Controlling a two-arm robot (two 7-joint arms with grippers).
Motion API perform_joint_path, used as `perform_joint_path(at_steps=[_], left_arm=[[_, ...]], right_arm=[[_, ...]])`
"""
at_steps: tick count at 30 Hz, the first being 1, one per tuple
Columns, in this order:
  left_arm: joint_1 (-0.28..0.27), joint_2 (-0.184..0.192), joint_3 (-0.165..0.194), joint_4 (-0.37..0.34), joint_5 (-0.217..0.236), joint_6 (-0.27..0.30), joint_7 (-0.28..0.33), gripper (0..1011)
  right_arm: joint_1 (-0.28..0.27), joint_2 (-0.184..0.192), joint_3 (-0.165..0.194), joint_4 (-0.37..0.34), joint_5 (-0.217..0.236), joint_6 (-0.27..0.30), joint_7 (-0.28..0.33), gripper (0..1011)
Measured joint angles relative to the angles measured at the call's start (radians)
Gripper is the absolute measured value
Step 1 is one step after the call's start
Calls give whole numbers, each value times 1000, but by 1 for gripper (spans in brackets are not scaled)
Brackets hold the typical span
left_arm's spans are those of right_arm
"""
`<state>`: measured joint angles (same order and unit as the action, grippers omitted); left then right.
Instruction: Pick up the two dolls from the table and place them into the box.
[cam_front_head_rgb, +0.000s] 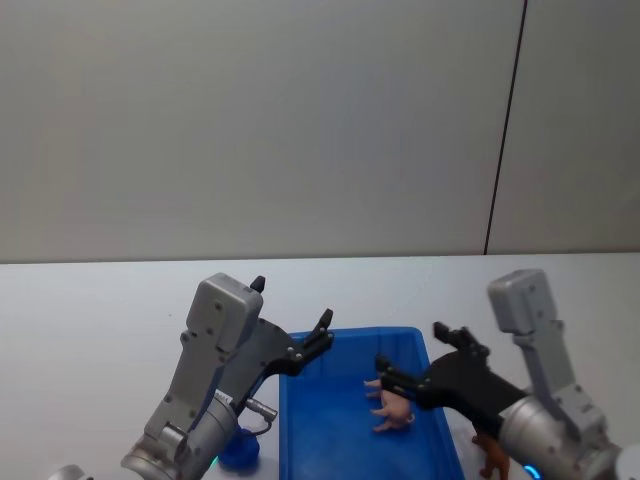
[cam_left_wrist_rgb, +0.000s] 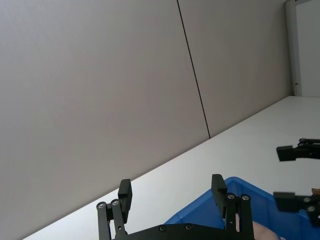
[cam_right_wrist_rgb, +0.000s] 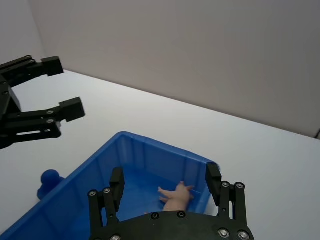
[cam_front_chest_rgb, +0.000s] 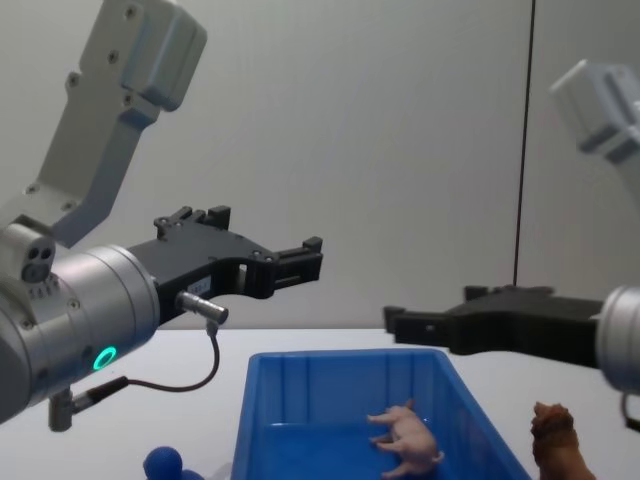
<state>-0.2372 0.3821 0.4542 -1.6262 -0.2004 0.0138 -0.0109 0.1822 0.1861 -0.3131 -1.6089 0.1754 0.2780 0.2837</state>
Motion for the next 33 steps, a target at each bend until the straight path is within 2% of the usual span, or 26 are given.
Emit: perform_joint_path(at_steps=[10,18,27,33], left_arm=[[0,0,0,0,0,0,0,1003],[0,0,0,0,0,0,0,1003],[0,0,0,0,0,0,0,1003],[0,0,0,0,0,0,0,1003]], right_arm=[[-60,58,34,-75,25,-9,-71,1001],[-98,96,63,-104,68,30,-110,1001],[-109,113,83,-87,111,76,-130,1001],[-94,110,89,-40,130,107,-130,1001]])
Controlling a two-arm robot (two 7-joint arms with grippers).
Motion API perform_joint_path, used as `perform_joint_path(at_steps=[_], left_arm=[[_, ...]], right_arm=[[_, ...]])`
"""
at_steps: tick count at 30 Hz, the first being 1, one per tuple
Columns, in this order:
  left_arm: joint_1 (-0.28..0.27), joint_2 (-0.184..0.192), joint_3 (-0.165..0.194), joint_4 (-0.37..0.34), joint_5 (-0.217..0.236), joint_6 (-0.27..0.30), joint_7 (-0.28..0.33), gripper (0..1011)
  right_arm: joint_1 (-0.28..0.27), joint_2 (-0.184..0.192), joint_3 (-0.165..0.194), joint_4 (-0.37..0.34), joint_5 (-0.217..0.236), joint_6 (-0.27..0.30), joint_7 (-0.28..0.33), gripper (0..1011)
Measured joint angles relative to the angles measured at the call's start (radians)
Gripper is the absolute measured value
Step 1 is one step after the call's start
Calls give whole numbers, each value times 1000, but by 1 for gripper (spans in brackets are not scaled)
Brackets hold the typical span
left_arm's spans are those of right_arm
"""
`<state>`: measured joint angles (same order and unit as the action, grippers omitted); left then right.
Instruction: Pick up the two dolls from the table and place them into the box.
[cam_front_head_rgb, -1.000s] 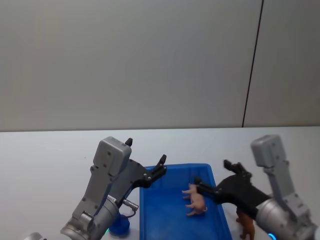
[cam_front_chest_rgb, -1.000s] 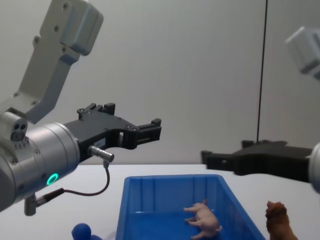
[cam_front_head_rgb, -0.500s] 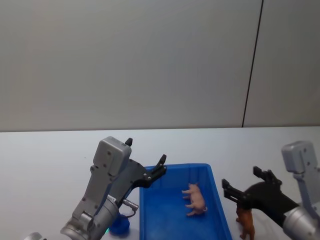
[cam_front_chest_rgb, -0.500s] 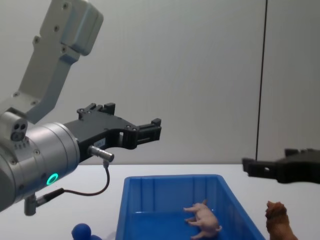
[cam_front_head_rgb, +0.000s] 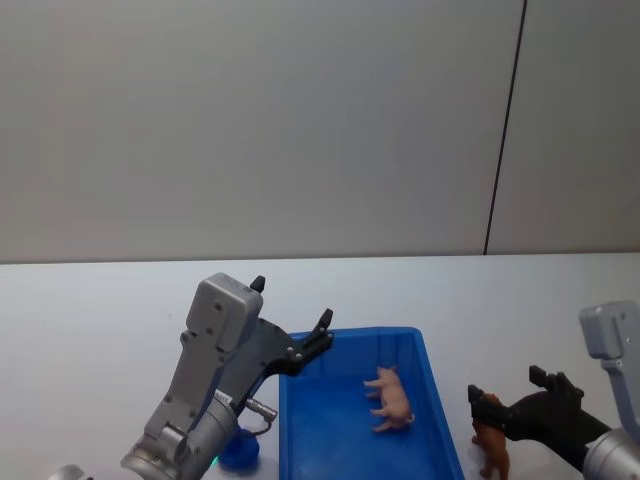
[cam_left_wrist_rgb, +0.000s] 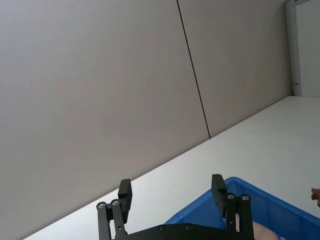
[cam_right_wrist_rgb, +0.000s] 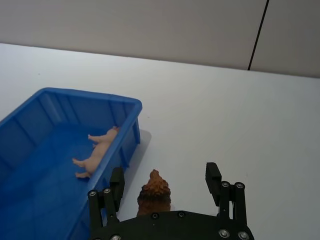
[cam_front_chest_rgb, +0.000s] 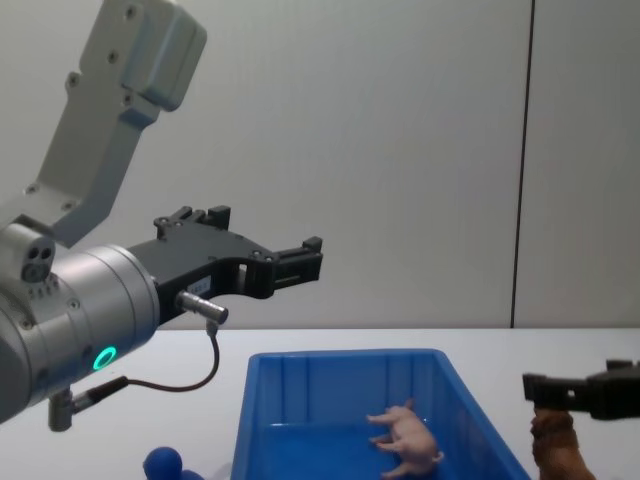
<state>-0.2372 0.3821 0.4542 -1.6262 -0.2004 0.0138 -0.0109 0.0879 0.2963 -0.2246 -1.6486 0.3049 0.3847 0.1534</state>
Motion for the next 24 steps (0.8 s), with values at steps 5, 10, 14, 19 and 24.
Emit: perform_joint_path(at_steps=[5,10,14,19,24], left_arm=[[0,0,0,0,0,0,0,1003],[0,0,0,0,0,0,0,1003],[0,0,0,0,0,0,0,1003],[0,0,0,0,0,0,0,1003],[0,0,0,0,0,0,0,1003]], right_arm=[[18,-8,0,33,10,20,8,1001],[36,-17,0,61,21,37,21,951],[53,-26,-2,85,36,54,36,864],[69,-35,-3,107,50,77,51,705],[82,-41,-4,124,65,100,63,531]])
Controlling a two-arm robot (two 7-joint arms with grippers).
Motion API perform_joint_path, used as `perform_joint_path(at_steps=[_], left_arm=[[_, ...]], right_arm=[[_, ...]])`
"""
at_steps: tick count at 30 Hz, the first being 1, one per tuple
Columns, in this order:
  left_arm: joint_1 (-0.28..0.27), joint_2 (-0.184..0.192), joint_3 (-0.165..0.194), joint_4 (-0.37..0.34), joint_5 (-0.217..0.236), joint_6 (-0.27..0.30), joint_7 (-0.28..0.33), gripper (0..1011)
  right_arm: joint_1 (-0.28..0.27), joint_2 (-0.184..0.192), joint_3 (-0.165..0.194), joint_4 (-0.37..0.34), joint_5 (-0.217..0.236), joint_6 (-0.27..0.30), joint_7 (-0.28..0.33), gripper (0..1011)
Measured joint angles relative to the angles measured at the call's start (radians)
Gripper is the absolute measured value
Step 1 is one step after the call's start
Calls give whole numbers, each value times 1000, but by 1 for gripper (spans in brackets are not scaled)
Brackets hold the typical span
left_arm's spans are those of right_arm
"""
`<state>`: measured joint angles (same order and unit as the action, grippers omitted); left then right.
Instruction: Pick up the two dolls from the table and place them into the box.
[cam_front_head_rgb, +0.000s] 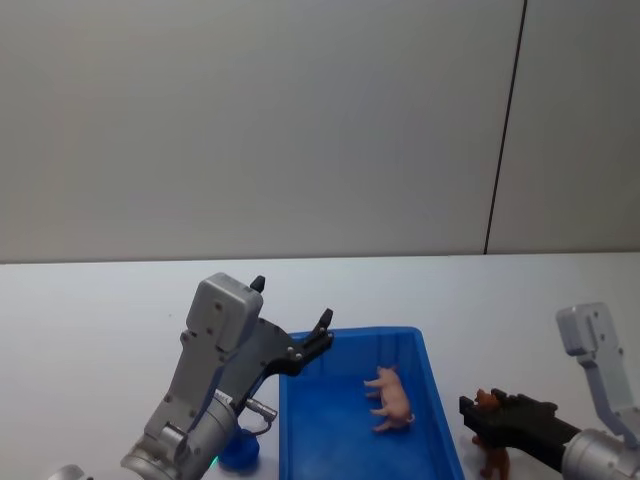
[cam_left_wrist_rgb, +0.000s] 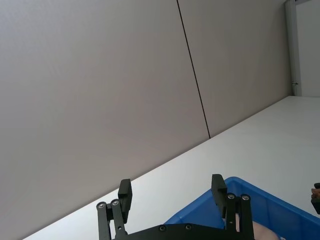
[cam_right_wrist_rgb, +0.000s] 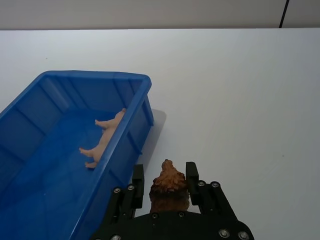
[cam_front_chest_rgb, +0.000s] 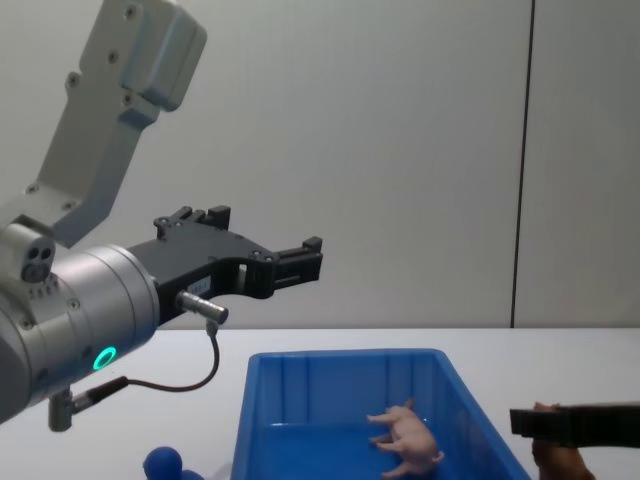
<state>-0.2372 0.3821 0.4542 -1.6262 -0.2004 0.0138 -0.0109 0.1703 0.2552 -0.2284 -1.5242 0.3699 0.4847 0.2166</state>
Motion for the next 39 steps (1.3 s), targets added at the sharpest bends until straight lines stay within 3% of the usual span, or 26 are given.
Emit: perform_joint_path(at_steps=[6,28,39], left_arm=[[0,0,0,0,0,0,0,1003],[0,0,0,0,0,0,0,1003],[0,0,0,0,0,0,0,1003]], right_arm=[[9,-3,0,7,10,14,5,371],[17,-3,-6,-87,-47,-74,-8,371],[70,-42,-33,-116,-92,-114,31,372]])
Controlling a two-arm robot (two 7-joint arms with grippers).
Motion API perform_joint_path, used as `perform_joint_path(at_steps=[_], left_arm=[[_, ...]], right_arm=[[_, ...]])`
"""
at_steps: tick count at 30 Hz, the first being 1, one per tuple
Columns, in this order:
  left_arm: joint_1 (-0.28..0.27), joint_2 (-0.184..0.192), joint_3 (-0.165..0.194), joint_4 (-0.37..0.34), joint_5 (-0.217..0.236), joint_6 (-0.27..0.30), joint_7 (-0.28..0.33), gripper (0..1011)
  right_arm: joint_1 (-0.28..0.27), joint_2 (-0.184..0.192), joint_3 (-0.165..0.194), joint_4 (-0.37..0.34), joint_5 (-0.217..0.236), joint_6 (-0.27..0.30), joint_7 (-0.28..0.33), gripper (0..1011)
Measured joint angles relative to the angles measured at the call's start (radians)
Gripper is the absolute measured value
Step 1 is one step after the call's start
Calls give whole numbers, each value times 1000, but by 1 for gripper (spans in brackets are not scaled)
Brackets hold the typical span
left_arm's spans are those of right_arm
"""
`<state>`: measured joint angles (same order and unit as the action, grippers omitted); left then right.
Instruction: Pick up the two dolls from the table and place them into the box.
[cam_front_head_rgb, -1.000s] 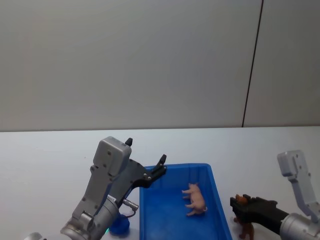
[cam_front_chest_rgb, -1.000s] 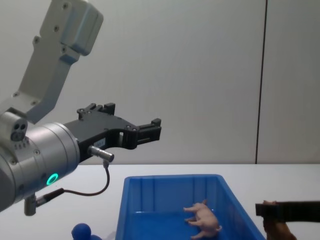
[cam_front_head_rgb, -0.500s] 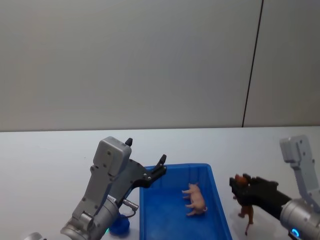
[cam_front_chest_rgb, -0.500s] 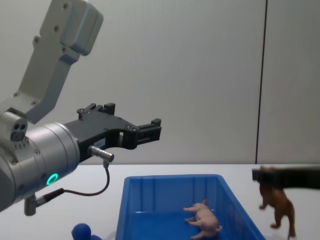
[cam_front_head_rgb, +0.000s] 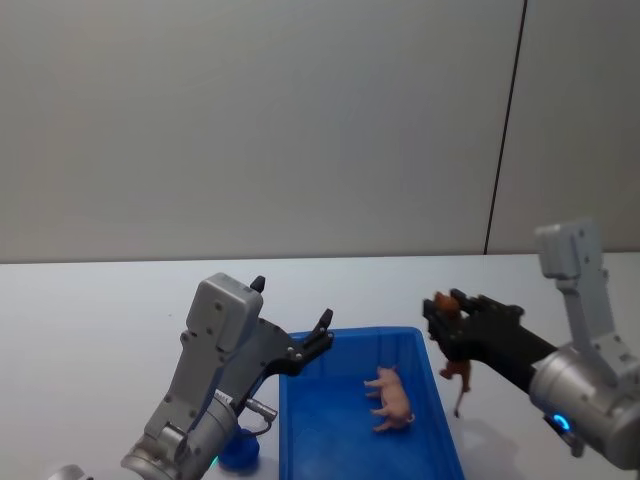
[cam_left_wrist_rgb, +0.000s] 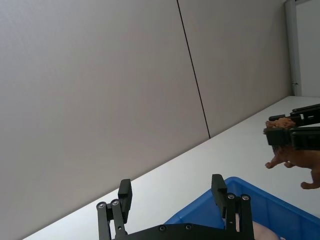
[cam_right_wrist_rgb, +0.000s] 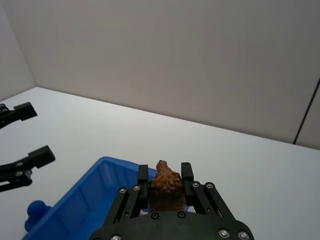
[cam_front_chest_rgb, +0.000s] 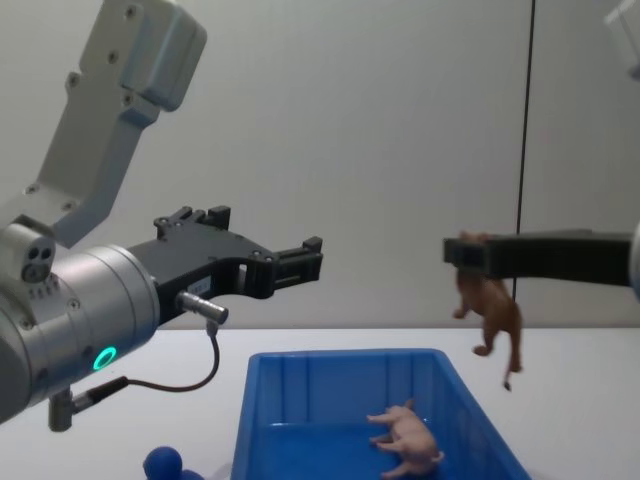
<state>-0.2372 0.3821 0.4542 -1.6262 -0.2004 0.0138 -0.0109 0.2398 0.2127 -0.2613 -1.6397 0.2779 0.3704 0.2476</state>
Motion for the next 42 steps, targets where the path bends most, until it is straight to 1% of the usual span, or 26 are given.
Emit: perform_joint_path(at_steps=[8,10,11,12,14,18,20,21,22,23,26,27,28,29,30,31,32,34,37,38,41,42], left_arm=[[0,0,0,0,0,0,0,1003],[0,0,0,0,0,0,0,1003],[0,0,0,0,0,0,0,1003],[0,0,0,0,0,0,0,1003],[0,0,0,0,0,0,0,1003],[0,0,0,0,0,0,0,1003],[0,0,0,0,0,0,0,1003],[0,0,0,0,0,0,0,1003],[0,0,0,0,0,0,0,1003],[0,0,0,0,0,0,0,1003],[0,0,0,0,0,0,0,1003],[0,0,0,0,0,0,0,1003],[0,0,0,0,0,0,0,1003],[0,0,0,0,0,0,0,1003],[0,0,0,0,0,0,0,1003],[0,0,0,0,0,0,0,1003],[0,0,0,0,0,0,0,1003],[0,0,0,0,0,0,0,1003],[0,0,0,0,0,0,0,1003],[0,0,0,0,0,0,0,1003],[0,0,0,0,0,0,0,1003],[0,0,0,0,0,0,0,1003]], right_arm=[[32,-36,-27,38,-24,-4,28,371],[38,-44,-35,53,-29,-4,34,387],[42,-50,-40,66,-33,-4,38,411],[43,-52,-42,70,-35,-4,40,465],[46,-57,-47,82,-38,-3,43,510],[50,-64,-54,105,-44,-3,48,651],[51,-65,-56,113,-46,-3,50,667],[51,-65,-56,115,-46,-3,50,722],[51,-65,-56,117,-46,-4,50,752],[50,-64,-56,119,-46,-6,50,802],[45,-58,-53,120,-46,-13,48,895],[41,-54,-50,119,-46,-17,46,903],[38,-50,-48,117,-46,-20,44,941],[38,-50,-48,117,-46,-20,44,941],[32,-42,-43,111,-46,-25,42,986],[25,-34,-39,105,-45,-31,39,1001],[25,-34,-39,105,-45,-31,39,1001],[7,-15,-28,85,-43,-44,35,1001],[-9,1,-21,69,-40,-54,32,1001],[-22,14,-15,56,-37,-60,31,1001],[-39,31,-7,41,-31,-69,30,1001],[-51,42,-1,30,-28,-74,29,1001]])
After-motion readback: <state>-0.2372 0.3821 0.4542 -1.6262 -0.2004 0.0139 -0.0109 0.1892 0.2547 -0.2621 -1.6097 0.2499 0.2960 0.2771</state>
